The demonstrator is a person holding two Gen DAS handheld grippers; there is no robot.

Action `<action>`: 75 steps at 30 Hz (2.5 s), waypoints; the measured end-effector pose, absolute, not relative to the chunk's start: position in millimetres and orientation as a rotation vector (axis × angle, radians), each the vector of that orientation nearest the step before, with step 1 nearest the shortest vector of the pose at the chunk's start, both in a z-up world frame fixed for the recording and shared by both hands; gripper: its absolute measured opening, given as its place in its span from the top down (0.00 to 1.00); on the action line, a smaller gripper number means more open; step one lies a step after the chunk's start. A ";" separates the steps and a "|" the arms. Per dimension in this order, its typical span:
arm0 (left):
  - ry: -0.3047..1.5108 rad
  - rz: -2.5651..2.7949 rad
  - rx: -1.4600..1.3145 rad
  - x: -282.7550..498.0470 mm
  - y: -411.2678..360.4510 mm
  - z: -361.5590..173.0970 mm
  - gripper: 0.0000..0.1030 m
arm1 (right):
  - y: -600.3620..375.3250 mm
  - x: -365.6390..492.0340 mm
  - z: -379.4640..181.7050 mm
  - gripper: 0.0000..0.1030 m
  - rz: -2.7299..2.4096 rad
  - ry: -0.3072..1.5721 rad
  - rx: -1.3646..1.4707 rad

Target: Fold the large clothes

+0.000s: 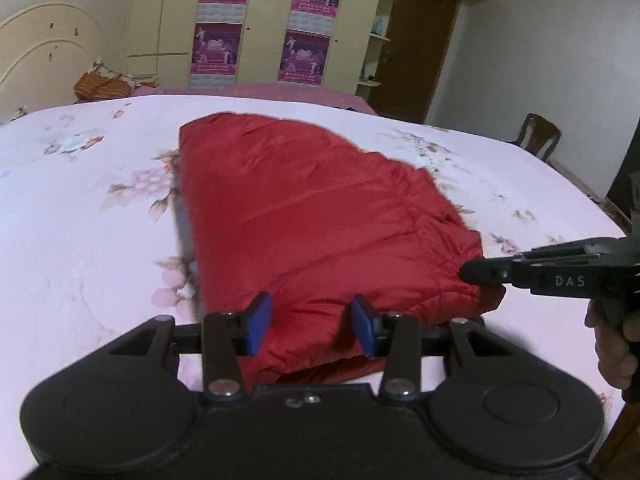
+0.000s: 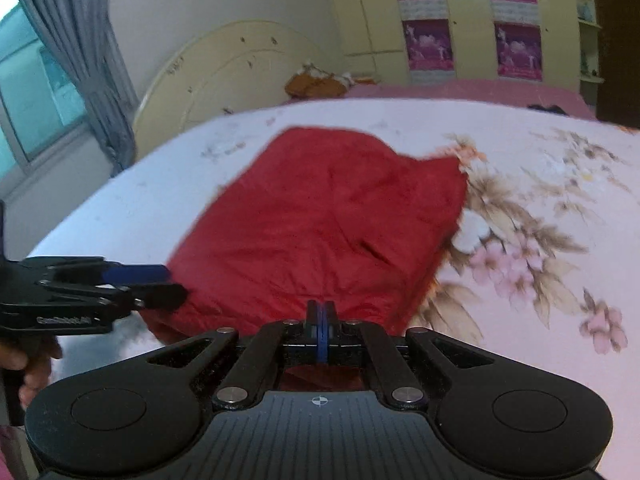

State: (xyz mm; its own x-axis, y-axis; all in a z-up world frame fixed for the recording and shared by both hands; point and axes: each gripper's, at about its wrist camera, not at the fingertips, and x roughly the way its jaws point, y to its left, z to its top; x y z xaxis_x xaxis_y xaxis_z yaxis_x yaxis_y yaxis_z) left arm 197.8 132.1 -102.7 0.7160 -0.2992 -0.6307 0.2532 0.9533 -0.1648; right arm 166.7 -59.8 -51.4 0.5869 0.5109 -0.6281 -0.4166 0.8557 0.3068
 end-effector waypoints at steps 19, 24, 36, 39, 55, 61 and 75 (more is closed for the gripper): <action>0.687 -0.171 -0.094 140.7 124.2 -66.6 0.55 | -79.4 111.2 -14.0 1.00 0.446 0.727 0.183; 0.595 -0.098 -0.078 111.9 106.6 -44.5 0.01 | -78.1 84.4 4.7 0.93 0.382 0.708 0.161; 0.571 -0.058 -0.010 51.0 79.4 -15.3 0.00 | -80.2 9.5 37.0 0.00 0.250 0.643 0.065; 0.559 -0.052 -0.007 35.0 80.2 -9.8 0.00 | -82.9 -5.5 43.4 0.00 0.229 0.641 0.079; 0.499 -0.071 -0.029 -19.4 77.3 10.4 0.00 | -88.1 -67.4 70.7 0.00 0.212 0.605 0.104; 0.488 -0.077 -0.034 -26.2 75.8 14.5 0.00 | -88.5 -77.3 76.2 0.00 0.209 0.593 0.102; 0.481 -0.089 -0.022 -26.7 76.3 18.6 0.00 | -90.3 -80.5 80.4 0.00 0.198 0.585 0.110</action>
State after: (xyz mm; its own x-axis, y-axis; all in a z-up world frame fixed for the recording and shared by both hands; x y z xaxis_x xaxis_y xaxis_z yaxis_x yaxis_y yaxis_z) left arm -26.7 76.3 18.6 0.8828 -0.0905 -0.4609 0.0801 0.9959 -0.0420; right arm -80.5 -90.3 80.4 0.8157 0.2160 -0.5367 -0.1536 0.9753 0.1590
